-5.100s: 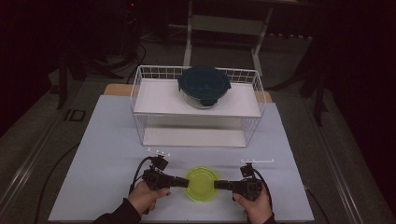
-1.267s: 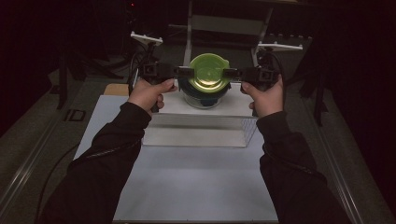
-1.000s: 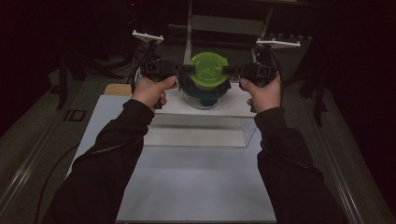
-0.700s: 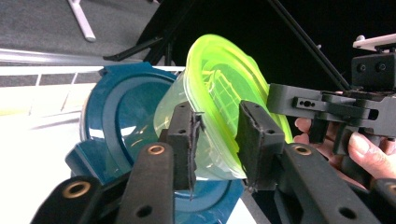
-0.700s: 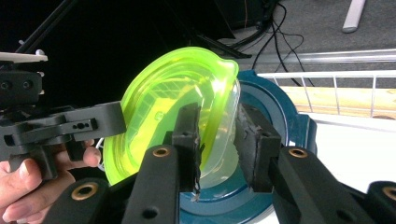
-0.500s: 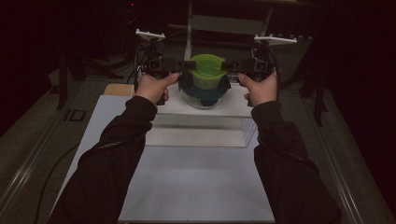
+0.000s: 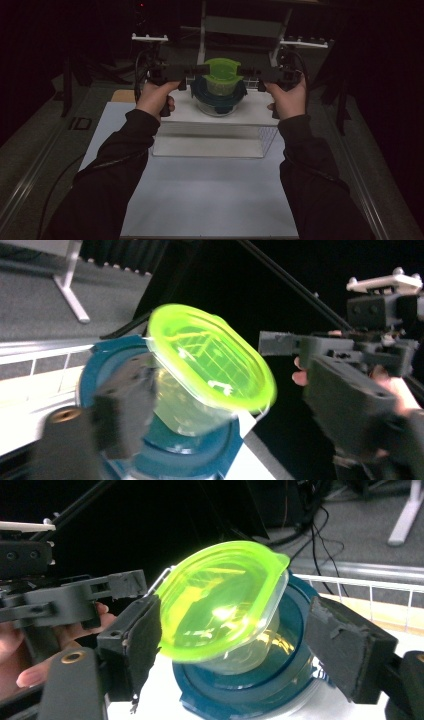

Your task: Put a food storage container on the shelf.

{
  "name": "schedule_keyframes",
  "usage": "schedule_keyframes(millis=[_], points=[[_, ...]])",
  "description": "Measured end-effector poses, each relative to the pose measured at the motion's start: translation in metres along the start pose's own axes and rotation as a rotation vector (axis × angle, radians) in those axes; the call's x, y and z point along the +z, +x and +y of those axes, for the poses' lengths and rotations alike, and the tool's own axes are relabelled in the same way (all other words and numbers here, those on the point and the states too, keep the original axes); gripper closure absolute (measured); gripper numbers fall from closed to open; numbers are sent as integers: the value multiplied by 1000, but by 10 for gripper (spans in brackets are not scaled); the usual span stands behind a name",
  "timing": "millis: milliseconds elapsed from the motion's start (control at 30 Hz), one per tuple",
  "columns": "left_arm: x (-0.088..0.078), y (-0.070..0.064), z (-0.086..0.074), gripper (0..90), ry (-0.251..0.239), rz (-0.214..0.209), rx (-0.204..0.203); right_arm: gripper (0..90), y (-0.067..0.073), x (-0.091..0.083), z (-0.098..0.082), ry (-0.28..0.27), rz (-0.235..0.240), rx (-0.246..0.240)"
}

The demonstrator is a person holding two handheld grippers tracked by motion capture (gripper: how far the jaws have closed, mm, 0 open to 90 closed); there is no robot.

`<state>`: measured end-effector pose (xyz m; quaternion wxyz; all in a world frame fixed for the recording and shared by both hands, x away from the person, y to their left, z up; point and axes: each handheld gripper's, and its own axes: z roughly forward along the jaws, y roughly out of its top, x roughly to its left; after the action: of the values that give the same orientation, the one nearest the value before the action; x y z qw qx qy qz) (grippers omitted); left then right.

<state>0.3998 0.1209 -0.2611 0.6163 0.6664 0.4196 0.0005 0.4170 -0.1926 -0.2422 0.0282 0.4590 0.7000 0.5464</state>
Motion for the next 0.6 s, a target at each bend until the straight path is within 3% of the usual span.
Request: schedule_keyframes(millis=[33,67,167,200,233,267,367,400,467,600], points=[[0,0,0,122,0,0,0,227,0,0,0,0,0,0],[-5,-6,-7,84,12,-14,27,209,4,-5,-6,1,6,-41],[-9,-10,-13,0,14,-12,52,214,6,-10,-13,-11,2,-66],[-14,-15,-23,0,21,-18,83,214,8,-14,-21,-11,11,-80],[-14,-15,-23,0,21,-18,83,214,8,-14,-21,-11,11,-80],[-16,-17,-34,0,31,-39,99,215,9,-18,-30,-14,10,-100],[-18,-19,-45,0,54,-37,129,215,10,-23,-44,-17,27,-117],[-19,-20,-59,0,56,-39,138,215,10,-23,-44,-17,27,-117],[-21,-21,-69,0,55,-51,162,214,10,-26,-61,-6,29,-144],[-24,-24,-85,0,71,-52,210,215,9,-28,-78,-5,45,-142]])
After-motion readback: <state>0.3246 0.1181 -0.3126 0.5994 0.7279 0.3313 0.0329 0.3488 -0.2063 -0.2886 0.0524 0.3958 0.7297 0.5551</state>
